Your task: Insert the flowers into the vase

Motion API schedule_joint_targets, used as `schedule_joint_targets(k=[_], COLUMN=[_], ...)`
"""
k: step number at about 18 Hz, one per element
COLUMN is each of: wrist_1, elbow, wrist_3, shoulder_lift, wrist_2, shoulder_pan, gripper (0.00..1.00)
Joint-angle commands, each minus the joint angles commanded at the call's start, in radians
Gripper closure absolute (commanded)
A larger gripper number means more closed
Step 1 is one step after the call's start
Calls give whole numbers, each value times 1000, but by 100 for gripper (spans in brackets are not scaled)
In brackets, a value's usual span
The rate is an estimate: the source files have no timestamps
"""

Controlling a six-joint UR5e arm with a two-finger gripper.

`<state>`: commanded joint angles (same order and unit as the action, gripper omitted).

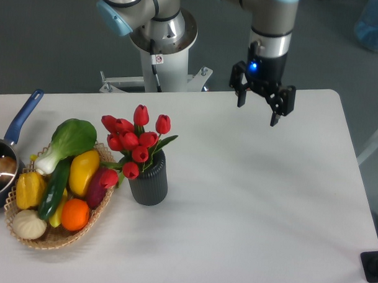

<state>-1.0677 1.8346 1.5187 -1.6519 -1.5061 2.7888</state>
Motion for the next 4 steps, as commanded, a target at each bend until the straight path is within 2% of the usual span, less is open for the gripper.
schedule_joint_targets(k=[4], wrist_1=[2], elbow=[-3], wrist_3=[6], shoulder_lift=[-22], wrist_2=[-25], shoulder_pan=[2], gripper=[0])
